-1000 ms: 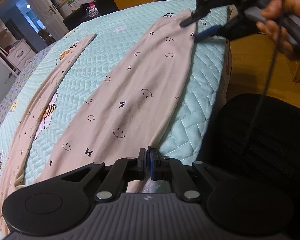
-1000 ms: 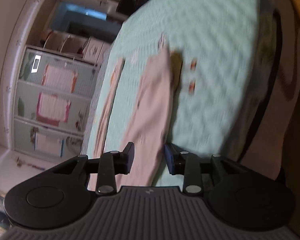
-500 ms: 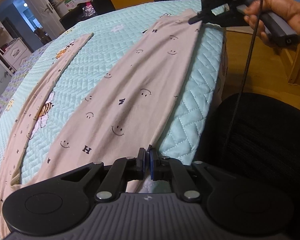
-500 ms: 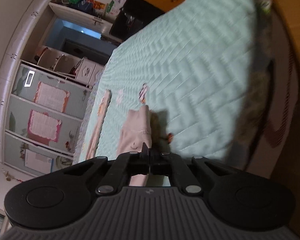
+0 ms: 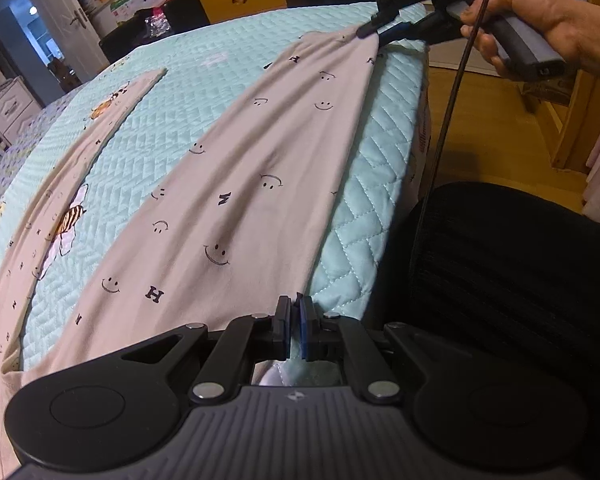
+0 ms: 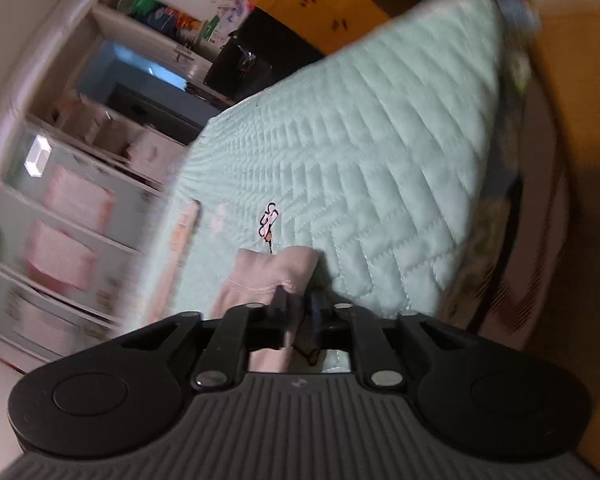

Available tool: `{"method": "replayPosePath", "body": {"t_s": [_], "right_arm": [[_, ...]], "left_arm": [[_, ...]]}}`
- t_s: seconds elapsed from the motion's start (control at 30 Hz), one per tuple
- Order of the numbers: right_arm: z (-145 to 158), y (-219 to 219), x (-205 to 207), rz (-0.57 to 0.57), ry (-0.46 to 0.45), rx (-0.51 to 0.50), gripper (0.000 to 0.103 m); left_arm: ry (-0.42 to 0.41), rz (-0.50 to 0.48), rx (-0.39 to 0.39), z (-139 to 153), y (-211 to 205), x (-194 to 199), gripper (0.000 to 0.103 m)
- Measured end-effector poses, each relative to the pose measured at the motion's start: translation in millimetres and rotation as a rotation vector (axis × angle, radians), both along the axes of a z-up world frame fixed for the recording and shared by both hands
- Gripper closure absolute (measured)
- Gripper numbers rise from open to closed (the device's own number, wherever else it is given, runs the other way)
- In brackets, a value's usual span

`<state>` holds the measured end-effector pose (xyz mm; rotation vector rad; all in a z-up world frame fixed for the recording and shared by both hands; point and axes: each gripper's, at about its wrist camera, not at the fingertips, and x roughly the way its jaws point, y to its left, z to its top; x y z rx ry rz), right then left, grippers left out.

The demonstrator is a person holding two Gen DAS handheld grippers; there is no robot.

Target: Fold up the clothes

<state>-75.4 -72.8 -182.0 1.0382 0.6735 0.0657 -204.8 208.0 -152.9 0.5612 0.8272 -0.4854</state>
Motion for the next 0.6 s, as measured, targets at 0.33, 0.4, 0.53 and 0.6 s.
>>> {"method": "replayPosePath", "body": {"t_s": [0.33,0.4,0.53,0.6], "right_arm": [[27,5,2,-0.041,0.074,-0.156,0.030],[30,-4,-3,-0.035,0.075,-0.144,0.030],[40,-23,-16,-0.041,0.070,-0.129,0.030],[53,-22,-24,-0.040,-0.001,-0.148,0.031]], "left_arm": [[0.014,0.031,-0.045,2,7,3,0.100],[0.027,0.048,-0.070,3,9,5,0.100],[0.037,0.063,-0.095,3,12,5,0.100],[0.038,0.069,-0.102,3,12,5,0.099]]}}
